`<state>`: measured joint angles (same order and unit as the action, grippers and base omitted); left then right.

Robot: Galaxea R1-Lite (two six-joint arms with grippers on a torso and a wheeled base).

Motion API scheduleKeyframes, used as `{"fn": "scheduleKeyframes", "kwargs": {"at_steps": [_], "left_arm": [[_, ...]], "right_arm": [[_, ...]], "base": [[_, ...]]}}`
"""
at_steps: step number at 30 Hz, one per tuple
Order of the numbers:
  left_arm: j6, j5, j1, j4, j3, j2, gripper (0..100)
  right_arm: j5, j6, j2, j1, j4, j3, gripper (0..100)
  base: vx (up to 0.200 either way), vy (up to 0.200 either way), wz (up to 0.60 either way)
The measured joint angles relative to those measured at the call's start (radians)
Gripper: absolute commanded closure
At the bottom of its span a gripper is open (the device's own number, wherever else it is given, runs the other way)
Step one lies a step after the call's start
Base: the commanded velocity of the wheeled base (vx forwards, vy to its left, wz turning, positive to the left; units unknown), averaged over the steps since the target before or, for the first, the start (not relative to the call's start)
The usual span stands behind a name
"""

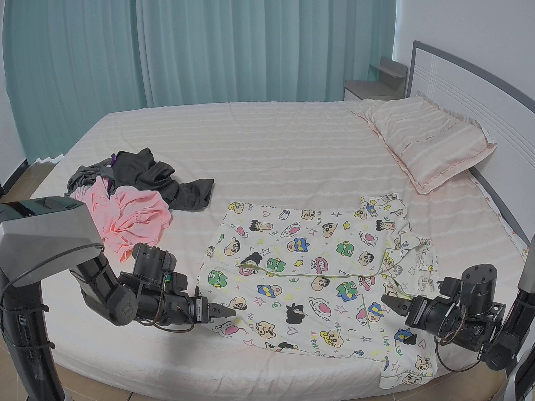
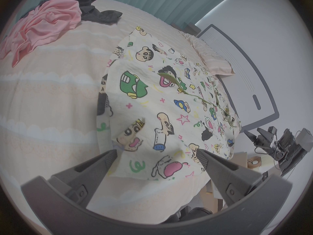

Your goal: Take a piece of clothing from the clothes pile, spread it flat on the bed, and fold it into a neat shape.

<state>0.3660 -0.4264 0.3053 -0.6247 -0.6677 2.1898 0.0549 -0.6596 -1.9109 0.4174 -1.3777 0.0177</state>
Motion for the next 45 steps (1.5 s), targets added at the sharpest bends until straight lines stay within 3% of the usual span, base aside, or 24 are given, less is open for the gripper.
{"fn": "scheduleKeyframes", "kwargs": {"at_steps": [10,22,37,45], "left_arm": [[-0.013,-0.003,0.023,-0.091,0.060,0.003,0],[-0.199,-0.032,-0.009,-0.123,0.229,-0.014,0],[-0.207,-0.038,-0.042,-0.416,0.399,-0.023,0],[-0.204,-0.039,-0.068,-0.441,0.441,-0.061,0]], "right_arm": [[0.000,0.000,-0.001,0.000,0.001,0.000,0],[0.000,0.000,-0.001,0.001,0.001,0.000,0],[0.000,0.000,0.000,0.001,0.000,0.000,0],[0.001,0.000,0.001,0.001,0.001,0.000,0]], "base": [[0.000,0.000,0.00],[0.000,0.000,0.00],[0.000,0.000,0.00],[0.000,0.000,0.00]]}}
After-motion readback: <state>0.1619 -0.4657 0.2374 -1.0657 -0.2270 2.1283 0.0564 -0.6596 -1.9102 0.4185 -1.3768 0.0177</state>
